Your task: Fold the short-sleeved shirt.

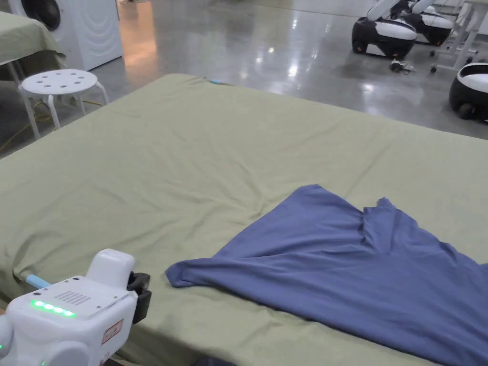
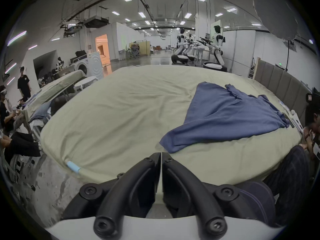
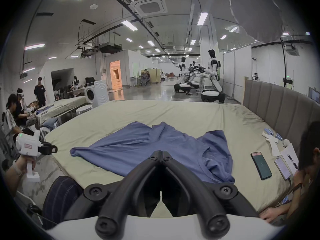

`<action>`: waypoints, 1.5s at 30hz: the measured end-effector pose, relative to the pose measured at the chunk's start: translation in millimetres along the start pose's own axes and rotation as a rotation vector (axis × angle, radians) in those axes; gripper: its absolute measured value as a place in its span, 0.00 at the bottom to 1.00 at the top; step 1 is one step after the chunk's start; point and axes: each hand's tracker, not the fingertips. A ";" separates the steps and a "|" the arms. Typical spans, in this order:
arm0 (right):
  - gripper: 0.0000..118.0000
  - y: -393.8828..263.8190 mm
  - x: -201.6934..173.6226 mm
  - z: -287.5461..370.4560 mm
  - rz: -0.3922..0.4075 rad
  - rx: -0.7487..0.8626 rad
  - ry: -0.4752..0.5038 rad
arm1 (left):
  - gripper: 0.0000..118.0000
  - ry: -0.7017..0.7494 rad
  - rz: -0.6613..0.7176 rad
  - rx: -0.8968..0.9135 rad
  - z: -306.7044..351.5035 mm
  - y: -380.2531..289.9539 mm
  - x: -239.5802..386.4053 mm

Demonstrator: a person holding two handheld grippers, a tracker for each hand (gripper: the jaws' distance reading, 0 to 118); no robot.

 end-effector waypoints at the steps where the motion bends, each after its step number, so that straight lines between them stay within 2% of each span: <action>1: 0.00 0.0 -3.0 -3.6 0.007 -0.007 0.002 | 0.34 -0.021 -0.009 -0.004 -9.3 2.4 -2.4; 3: 0.00 0.4 -7.7 -10.6 0.006 -0.027 0.008 | 0.85 -0.106 -0.046 -0.042 -32.7 9.0 -12.1; 4: 0.00 0.5 -9.2 -13.6 0.004 -0.034 0.010 | 0.91 -0.123 -0.051 -0.050 -43.4 12.4 -12.8; 7: 0.00 -0.3 -12.0 -21.9 0.011 -0.056 -0.003 | 0.91 -0.118 -0.058 -0.044 -74.1 24.8 -21.9; 13: 0.00 3.5 -4.1 -40.6 0.001 -0.096 -0.038 | 0.90 -0.296 -0.109 -0.141 -117.3 36.9 -32.8; 15: 0.00 3.6 1.7 -48.0 -0.005 -0.104 -0.049 | 0.88 -0.345 -0.151 -0.188 -128.7 35.2 -34.6; 16: 0.00 5.1 3.7 -51.0 -0.008 -0.108 -0.053 | 0.84 -0.359 -0.169 -0.209 -131.3 33.9 -35.2; 17: 0.00 7.2 6.2 -54.9 -0.009 -0.116 -0.054 | 0.65 -0.378 -0.176 -0.228 -131.9 33.3 -36.4; 18: 0.00 9.0 8.2 -58.6 -0.008 -0.119 -0.058 | 0.14 -0.363 -0.184 -0.218 -121.4 34.1 -21.5; 19: 0.00 9.9 8.6 -62.3 -0.005 -0.121 -0.062 | 0.09 -0.325 -0.205 -0.204 -119.1 31.7 -17.4; 23: 0.00 20.4 19.6 -93.0 0.023 -0.164 -0.063 | 0.09 -0.304 -0.179 -0.190 -101.2 35.9 -7.1; 26: 0.00 34.8 35.0 -136.6 0.076 -0.227 -0.062 | 0.08 -0.299 -0.134 -0.172 -88.6 42.4 -3.0; 33: 0.00 70.3 78.6 -304.5 0.234 -0.413 -0.058 | 0.08 -0.285 -0.094 -0.110 -61.3 60.0 10.2; 34: 0.08 71.1 86.0 -327.5 0.240 -0.428 -0.047 | 0.08 -0.267 -0.095 -0.102 -61.7 63.9 14.0; 35: 0.29 64.0 100.7 -359.6 0.211 -0.478 -0.028 | 0.08 -0.267 -0.095 -0.100 -60.9 65.1 15.3; 36: 0.74 62.2 110.3 -384.9 0.176 -0.536 -0.012 | 0.08 -0.251 -0.087 -0.091 -60.2 65.9 16.5; 37: 0.96 58.7 118.3 -405.7 0.146 -0.586 -0.001 | 0.08 -0.248 -0.072 -0.095 -60.4 66.7 16.7; 38: 1.00 52.5 124.5 -425.4 0.151 -0.644 -0.015 | 0.08 -0.247 -0.063 -0.094 -61.8 67.9 17.8; 39: 1.00 48.9 120.0 -430.9 0.182 -0.645 -0.077 | 0.08 -0.251 -0.058 -0.093 -61.3 67.9 18.0; 41: 0.96 41.5 127.6 -449.7 0.216 -0.621 -0.125 | 0.08 -0.244 -0.042 -0.096 -60.7 67.7 18.6; 44: 0.93 15.4 142.1 -475.9 0.108 -0.708 -0.125 | 0.08 -0.241 -0.018 -0.101 -64.1 67.4 18.1; 45: 0.85 7.9 143.5 -477.3 0.084 -0.744 -0.116 | 0.08 -0.245 -0.011 -0.105 -64.6 68.5 20.1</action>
